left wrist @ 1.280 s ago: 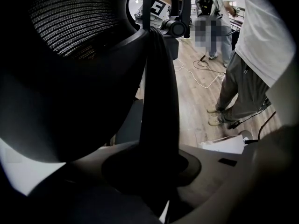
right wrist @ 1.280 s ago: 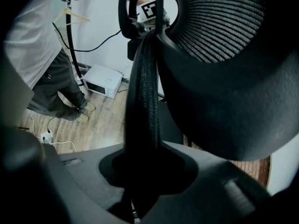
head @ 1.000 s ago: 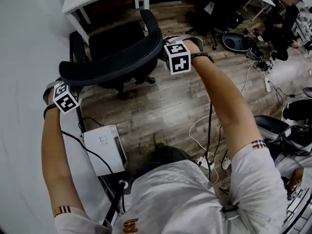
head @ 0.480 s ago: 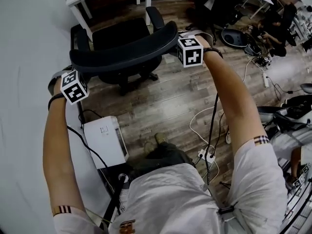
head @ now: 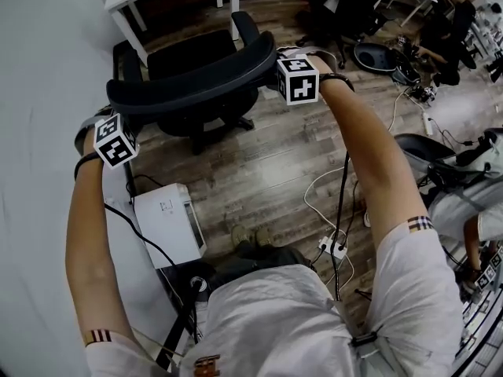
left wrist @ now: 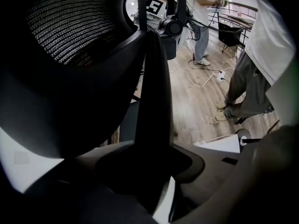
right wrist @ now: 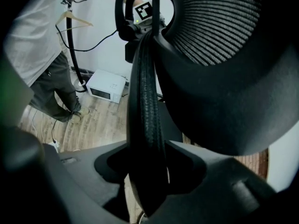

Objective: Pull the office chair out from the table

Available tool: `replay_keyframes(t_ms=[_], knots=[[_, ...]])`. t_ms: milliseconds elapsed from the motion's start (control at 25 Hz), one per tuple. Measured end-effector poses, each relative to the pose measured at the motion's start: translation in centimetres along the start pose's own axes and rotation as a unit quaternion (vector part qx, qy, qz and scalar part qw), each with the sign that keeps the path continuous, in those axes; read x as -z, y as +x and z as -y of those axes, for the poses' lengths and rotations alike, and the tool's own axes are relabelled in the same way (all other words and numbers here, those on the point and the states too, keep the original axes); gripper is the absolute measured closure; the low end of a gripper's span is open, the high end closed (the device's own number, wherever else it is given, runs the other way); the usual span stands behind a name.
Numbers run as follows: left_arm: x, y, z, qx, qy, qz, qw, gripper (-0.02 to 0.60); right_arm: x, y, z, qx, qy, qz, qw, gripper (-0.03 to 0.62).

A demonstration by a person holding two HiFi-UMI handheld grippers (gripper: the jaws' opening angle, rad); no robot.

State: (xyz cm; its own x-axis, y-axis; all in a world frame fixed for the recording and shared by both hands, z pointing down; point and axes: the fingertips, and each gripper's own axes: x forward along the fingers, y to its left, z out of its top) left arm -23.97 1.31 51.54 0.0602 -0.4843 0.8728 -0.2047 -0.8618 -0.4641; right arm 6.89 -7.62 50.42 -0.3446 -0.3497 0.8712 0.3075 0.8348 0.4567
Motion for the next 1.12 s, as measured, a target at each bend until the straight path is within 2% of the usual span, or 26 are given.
replay_keyframes(t_ms=[80, 360, 680, 800, 920, 1000, 1120], knots=[[0.1, -0.4, 0.0, -0.004, 0.002, -0.003, 1.0, 0.419, 0.0, -0.4, 0.1, 0.011, 0.001, 0.0, 1.0, 0.391], [0.0, -3.4, -0.7, -0.044, -0.007, -0.007, 0.999, 0.399, 0.2, -3.1, 0.5, 0.049, 0.004, 0.001, 0.999, 0.382], [-0.5, -9.0, 0.0, -0.083, -0.053, -0.02, 0.995, 0.396, 1.6, -8.6, 0.7, 0.087, 0.009, 0.019, 0.996, 0.382], [-1.0, -11.2, 0.8, -0.102, -0.076, -0.013, 0.9919, 0.396, 1.5, -10.4, 0.1, 0.102, 0.018, 0.031, 0.994, 0.382], [-2.0, -13.3, 1.7, -0.127, -0.115, 0.014, 0.9851, 0.396, 1.2, -12.2, -1.0, 0.118, 0.036, 0.047, 0.991, 0.384], [-3.0, -14.7, 2.3, -0.147, -0.145, 0.046, 0.9773, 0.396, 0.8, -13.3, -1.9, 0.129, 0.055, 0.063, 0.988, 0.384], [-4.2, -16.5, 2.9, -0.179, -0.196, 0.111, 0.9578, 0.396, -0.4, -14.6, -3.1, 0.149, 0.094, 0.092, 0.98, 0.396]])
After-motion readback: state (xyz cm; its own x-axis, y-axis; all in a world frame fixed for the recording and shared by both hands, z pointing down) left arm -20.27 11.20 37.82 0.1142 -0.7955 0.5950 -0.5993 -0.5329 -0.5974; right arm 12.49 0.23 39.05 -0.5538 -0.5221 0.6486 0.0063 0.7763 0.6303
